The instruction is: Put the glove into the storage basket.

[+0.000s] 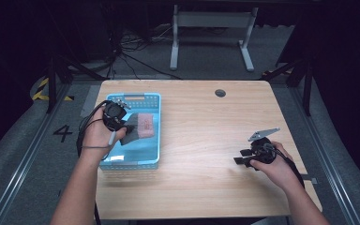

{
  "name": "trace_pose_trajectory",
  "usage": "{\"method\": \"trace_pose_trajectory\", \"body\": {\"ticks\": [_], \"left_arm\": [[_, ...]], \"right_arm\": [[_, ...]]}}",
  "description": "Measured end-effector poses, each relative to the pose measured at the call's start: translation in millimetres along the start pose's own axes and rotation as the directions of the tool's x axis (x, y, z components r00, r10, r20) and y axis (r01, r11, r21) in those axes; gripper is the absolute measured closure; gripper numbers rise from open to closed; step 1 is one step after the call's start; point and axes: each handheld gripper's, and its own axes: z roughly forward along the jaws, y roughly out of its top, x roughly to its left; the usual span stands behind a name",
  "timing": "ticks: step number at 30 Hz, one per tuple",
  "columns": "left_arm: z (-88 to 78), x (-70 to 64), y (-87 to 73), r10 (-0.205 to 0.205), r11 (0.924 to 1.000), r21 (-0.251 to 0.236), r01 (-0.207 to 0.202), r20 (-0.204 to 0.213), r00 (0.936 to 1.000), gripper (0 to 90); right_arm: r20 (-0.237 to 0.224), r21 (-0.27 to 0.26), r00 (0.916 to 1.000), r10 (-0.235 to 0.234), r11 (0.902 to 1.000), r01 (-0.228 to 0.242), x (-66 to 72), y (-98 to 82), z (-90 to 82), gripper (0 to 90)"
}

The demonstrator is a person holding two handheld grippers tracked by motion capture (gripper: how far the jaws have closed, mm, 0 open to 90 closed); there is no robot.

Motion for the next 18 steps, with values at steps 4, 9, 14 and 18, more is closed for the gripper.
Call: {"method": "trace_pose_trajectory", "body": {"ticks": [4,9,14,18], "left_arm": [[12.4,7.8,-3.4,-0.020,0.9995,0.024,0.020,0.011,0.9997,68.2],[28.1,18.0,-6.4,-0.024,0.9973,0.070,0.022,0.024,0.9994,68.2],[45.2,27.2,-9.4,-0.018,0.9925,0.122,0.013,0.045,0.9988,68.2],[54.4,29.9,-10.6,-0.020,0.9906,0.137,0.011,0.065,0.9977,68.2]], "right_arm": [[0.000,0.004,1.0000,-0.003,1.0000,0.003,-0.1,-0.9,0.6,50.7],[-0.002,0.006,1.0000,-0.005,1.0000,0.005,0.5,-0.6,1.2,50.6],[-0.003,0.013,1.0000,-0.009,0.9999,0.009,1.5,-0.6,3.7,50.1],[-0.003,0.017,0.9999,-0.011,0.9998,0.011,1.3,-0.7,4.6,50.1]]}}
